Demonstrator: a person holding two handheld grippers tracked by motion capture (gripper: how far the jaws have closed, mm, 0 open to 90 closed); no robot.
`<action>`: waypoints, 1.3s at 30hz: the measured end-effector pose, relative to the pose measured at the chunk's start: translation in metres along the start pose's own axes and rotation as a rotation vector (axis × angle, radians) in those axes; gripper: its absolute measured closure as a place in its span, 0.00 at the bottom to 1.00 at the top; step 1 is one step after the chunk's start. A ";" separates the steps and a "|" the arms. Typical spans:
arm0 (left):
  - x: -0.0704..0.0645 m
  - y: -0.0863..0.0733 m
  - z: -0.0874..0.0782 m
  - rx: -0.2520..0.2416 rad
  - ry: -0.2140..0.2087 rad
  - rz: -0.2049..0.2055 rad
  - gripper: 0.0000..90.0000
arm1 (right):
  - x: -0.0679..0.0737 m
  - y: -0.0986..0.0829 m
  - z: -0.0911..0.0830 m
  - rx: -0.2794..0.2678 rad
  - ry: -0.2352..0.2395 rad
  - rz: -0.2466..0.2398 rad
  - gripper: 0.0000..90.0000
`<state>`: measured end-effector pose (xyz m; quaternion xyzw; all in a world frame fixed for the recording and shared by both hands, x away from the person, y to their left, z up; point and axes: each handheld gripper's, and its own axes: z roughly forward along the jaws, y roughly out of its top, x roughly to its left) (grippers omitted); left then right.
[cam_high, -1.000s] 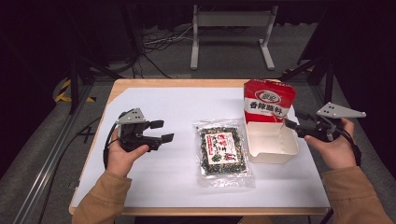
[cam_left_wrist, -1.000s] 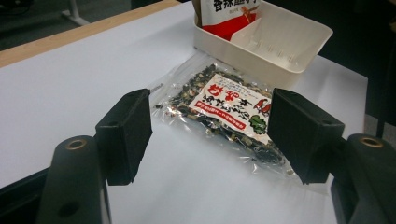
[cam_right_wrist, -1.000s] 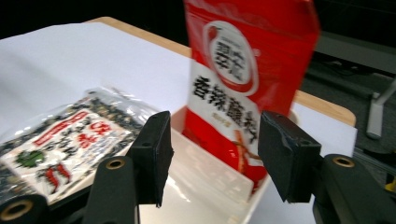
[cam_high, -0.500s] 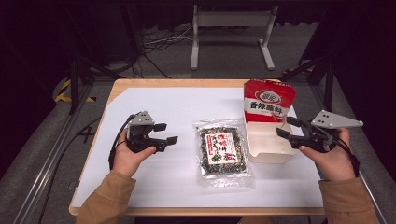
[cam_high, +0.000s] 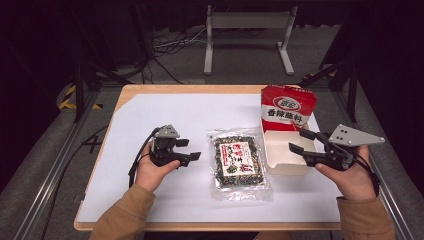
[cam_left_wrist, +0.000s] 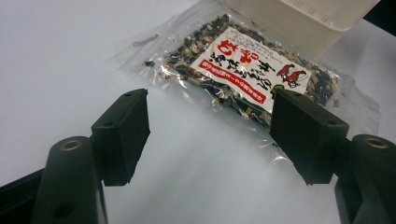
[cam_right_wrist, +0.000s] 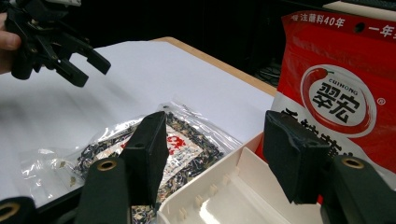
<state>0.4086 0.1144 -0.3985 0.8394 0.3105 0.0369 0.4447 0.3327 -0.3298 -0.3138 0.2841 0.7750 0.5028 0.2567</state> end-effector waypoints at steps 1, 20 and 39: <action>-0.001 0.000 0.004 0.021 0.004 0.000 0.32 | 0.001 0.000 0.001 -0.003 0.001 -0.009 0.45; -0.005 -0.006 0.047 0.153 -0.097 -0.077 0.33 | 0.015 0.002 0.009 0.005 0.077 -0.069 0.44; -0.005 -0.006 0.066 0.195 -0.137 -0.103 0.30 | 0.016 0.001 0.012 0.012 0.091 -0.059 0.44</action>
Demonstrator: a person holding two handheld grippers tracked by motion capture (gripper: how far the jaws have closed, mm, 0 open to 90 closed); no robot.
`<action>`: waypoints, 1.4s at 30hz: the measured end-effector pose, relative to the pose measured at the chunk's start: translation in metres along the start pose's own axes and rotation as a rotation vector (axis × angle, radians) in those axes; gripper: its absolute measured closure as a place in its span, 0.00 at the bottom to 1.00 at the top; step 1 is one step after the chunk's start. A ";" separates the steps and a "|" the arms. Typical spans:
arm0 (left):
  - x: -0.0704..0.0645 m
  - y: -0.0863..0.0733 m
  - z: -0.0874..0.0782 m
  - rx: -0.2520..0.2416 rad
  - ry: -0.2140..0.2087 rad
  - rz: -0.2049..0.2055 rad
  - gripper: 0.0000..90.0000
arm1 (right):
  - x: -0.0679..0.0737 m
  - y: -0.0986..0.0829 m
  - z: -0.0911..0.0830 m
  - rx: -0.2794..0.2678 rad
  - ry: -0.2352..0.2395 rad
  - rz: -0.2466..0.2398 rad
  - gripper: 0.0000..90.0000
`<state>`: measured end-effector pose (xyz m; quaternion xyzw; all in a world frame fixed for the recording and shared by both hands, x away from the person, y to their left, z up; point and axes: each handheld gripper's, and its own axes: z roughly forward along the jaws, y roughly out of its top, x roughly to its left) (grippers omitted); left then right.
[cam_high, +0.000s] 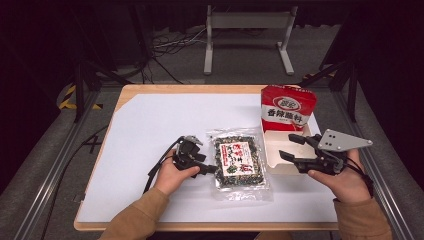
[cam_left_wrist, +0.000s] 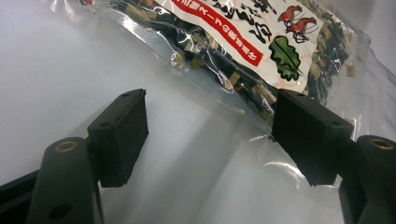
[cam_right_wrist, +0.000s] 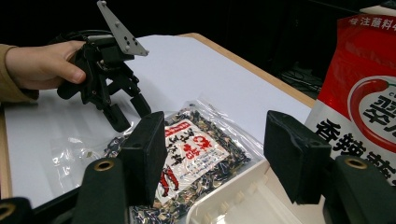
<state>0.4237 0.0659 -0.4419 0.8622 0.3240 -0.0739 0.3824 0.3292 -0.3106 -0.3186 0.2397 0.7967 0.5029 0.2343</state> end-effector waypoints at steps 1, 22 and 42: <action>0.000 0.000 0.001 -0.002 -0.002 0.000 0.31 | 0.000 0.000 0.000 0.000 -0.001 0.000 0.44; -0.006 0.011 0.018 -0.013 -0.105 0.001 0.34 | 0.000 -0.002 0.003 0.001 0.002 0.006 0.43; -0.002 0.018 0.018 -0.054 -0.132 -0.124 0.55 | 0.008 -0.006 -0.001 0.015 -0.011 0.009 0.43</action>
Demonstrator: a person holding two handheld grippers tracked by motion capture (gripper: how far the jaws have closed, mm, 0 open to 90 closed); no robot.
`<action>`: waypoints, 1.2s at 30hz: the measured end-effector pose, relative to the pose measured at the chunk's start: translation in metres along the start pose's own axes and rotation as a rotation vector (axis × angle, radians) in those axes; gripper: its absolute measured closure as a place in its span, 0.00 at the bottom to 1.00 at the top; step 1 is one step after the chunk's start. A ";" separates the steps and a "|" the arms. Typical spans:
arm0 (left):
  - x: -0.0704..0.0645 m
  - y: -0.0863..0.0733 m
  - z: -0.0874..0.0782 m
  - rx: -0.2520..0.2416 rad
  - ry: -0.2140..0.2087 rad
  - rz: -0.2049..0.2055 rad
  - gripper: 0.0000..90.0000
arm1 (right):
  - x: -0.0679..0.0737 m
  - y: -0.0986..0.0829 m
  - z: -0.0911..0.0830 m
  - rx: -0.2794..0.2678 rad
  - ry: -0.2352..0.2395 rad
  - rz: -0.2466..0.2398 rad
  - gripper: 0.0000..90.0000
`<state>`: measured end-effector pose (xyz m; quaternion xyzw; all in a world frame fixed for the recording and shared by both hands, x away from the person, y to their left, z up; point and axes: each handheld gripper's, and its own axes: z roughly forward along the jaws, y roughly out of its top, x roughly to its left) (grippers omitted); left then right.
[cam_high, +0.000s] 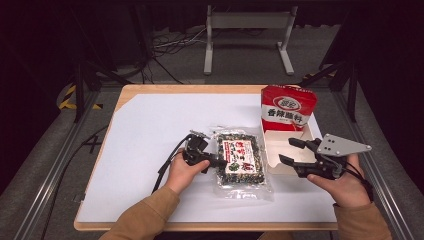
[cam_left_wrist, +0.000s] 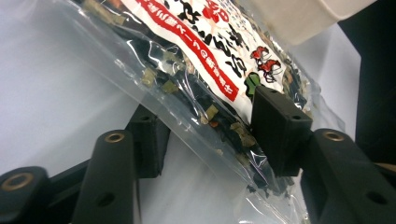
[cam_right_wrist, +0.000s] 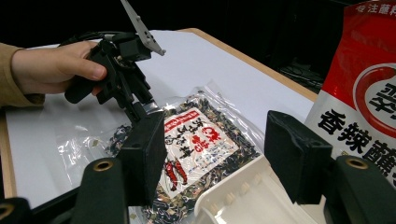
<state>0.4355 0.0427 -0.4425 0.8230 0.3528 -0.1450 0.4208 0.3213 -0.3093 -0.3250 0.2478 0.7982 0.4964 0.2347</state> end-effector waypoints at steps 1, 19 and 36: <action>0.000 0.000 -0.001 -0.002 0.002 -0.011 0.57 | 0.000 0.000 0.000 0.000 0.000 0.000 0.43; 0.010 -0.008 -0.013 -0.055 -0.021 -0.141 0.73 | 0.000 -0.001 0.001 -0.003 0.007 -0.003 0.43; -0.014 -0.011 -0.055 -0.229 0.050 0.016 0.87 | 0.001 0.002 0.008 0.000 0.026 -0.008 0.44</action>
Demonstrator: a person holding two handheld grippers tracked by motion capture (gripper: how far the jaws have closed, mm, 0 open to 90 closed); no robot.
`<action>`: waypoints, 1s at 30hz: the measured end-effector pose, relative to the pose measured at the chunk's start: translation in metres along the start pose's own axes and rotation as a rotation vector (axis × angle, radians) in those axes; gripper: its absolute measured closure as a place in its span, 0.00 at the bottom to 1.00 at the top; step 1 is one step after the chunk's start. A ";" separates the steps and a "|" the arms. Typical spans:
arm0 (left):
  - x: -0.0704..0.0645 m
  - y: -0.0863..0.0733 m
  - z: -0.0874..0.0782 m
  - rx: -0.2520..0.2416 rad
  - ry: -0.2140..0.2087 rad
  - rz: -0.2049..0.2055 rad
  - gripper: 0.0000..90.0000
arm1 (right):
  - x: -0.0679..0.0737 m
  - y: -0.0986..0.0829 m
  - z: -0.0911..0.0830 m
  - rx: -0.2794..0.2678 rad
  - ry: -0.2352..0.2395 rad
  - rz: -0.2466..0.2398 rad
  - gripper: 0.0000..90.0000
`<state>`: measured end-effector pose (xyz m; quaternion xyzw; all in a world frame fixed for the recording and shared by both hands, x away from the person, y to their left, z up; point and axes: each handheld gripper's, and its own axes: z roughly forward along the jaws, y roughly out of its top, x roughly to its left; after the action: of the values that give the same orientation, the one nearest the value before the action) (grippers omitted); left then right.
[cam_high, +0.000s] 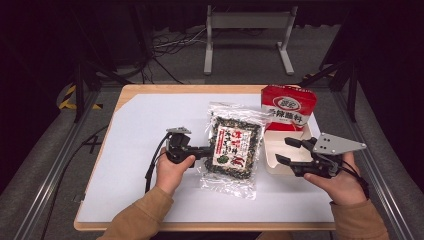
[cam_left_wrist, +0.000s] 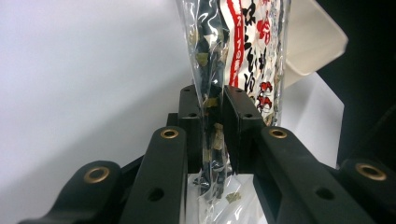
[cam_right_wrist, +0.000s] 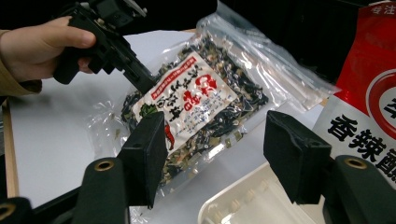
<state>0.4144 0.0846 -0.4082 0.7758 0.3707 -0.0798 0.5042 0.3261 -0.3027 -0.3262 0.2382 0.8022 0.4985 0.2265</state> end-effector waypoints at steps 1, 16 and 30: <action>-0.006 0.001 -0.004 -0.021 0.003 0.033 0.88 | 0.000 0.001 0.000 -0.002 0.002 -0.001 0.44; -0.036 0.009 -0.035 -0.165 0.030 0.234 0.89 | -0.003 0.008 -0.004 -0.043 0.018 0.035 0.50; -0.048 0.010 -0.047 -0.203 0.030 0.314 0.89 | -0.020 0.051 0.002 0.041 0.026 0.005 0.42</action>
<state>0.3747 0.0987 -0.3546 0.7704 0.2587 0.0495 0.5806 0.3504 -0.2937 -0.2786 0.2381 0.8145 0.4855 0.2100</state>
